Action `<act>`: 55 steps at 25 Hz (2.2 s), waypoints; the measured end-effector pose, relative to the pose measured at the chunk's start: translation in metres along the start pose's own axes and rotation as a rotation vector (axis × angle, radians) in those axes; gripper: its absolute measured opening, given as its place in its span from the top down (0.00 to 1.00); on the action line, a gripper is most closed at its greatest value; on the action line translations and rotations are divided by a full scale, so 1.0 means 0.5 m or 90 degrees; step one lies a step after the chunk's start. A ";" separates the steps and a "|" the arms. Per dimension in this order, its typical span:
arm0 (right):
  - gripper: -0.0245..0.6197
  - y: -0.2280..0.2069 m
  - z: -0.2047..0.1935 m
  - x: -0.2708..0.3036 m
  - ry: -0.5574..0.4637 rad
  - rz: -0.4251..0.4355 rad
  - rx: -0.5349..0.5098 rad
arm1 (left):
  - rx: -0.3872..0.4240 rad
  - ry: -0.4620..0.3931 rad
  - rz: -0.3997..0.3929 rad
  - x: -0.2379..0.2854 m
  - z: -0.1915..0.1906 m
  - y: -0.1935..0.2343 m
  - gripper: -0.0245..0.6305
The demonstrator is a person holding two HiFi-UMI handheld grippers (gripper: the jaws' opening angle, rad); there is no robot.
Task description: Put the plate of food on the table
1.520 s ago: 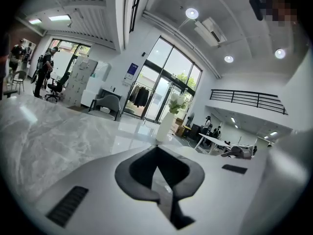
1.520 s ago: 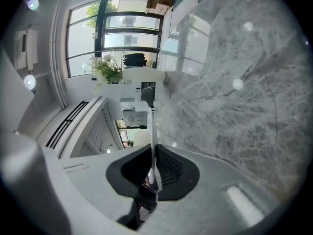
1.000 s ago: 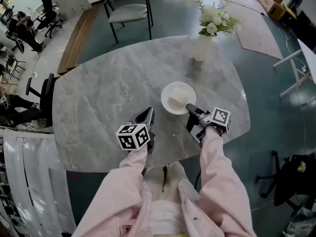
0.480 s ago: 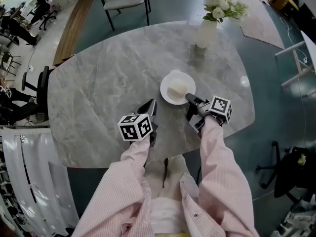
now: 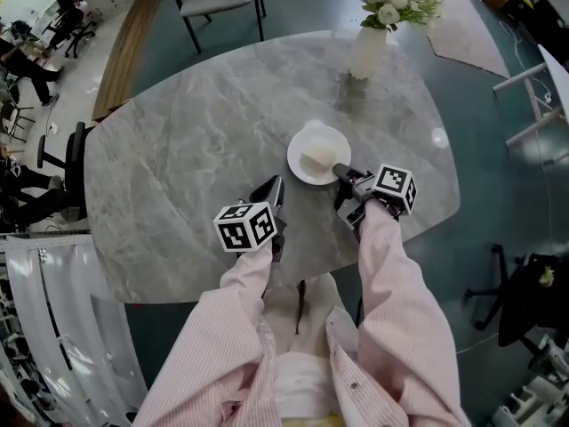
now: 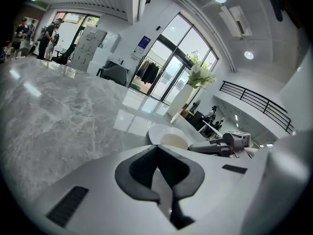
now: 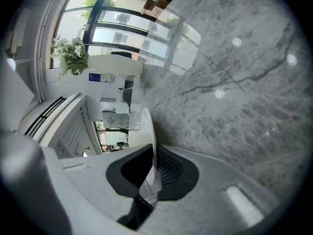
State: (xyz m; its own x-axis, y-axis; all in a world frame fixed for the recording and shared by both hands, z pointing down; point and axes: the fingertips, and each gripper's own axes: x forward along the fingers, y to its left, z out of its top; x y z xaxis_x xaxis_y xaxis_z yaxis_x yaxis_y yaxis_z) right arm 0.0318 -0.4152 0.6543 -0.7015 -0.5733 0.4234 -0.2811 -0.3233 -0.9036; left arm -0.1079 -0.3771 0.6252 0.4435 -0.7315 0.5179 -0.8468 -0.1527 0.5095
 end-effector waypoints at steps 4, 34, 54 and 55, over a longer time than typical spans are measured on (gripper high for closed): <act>0.94 0.000 0.004 0.000 -0.009 -0.029 -0.029 | -0.001 0.004 -0.003 0.001 -0.004 -0.003 0.98; 0.72 -0.015 -0.002 -0.015 -0.045 -0.224 -0.262 | 0.002 0.023 -0.007 0.011 -0.022 -0.017 0.98; 0.95 0.054 -0.027 -0.102 -0.058 -0.158 -0.406 | 0.066 -0.028 -0.026 -0.081 0.014 -0.076 0.98; 0.95 0.063 -0.030 -0.106 -0.058 -0.151 -0.423 | 0.076 -0.032 -0.028 -0.089 0.018 -0.081 0.98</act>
State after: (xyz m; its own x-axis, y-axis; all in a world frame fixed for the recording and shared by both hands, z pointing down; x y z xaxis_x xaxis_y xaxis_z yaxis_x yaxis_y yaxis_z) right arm 0.0504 -0.3834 0.6025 -0.5229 -0.6145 0.5908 -0.7791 0.0634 -0.6236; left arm -0.0960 -0.3442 0.5755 0.4680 -0.7543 0.4604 -0.8571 -0.2606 0.4443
